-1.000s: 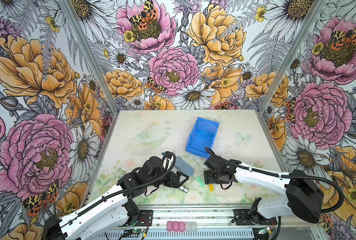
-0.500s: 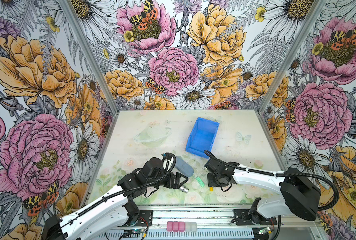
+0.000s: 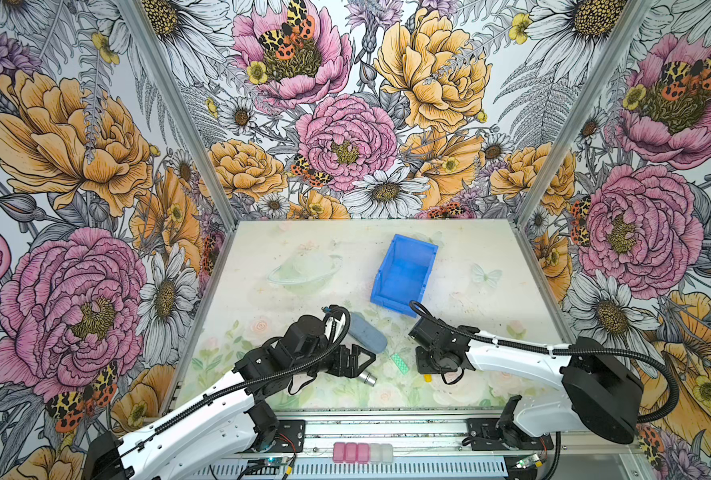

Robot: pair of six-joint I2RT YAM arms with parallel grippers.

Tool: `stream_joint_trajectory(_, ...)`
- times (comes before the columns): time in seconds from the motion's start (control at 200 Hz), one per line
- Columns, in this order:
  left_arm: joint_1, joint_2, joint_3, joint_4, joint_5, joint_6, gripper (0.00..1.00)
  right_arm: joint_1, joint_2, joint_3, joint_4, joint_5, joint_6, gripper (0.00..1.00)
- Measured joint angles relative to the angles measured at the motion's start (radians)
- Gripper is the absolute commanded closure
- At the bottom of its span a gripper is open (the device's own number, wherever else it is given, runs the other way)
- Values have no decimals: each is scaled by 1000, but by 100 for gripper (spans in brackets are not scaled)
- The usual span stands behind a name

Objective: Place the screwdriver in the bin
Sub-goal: 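Close the right gripper on the yellow screwdriver handle and lift it, then carry the screwdriver with the right gripper over the blue bin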

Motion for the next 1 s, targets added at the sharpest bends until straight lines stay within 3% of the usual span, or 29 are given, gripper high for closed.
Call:
stream_joint_trajectory(0.04,0,1,0,0,-2,1,1,2,0,0,2,2,-6,100)
stream_joint_trajectory(0.515,10,18,19,0,-117,72,1,24,-136,67,-50,11,-76,100)
stream_joint_trajectory(0.816,141,18,43,6,-139,111,1,13,-111,253,-80,26,-131,100)
stream_joint_trajectory(0.996,193,28,53,16,-130,138,1,-74,-50,367,-94,24,-127,100)
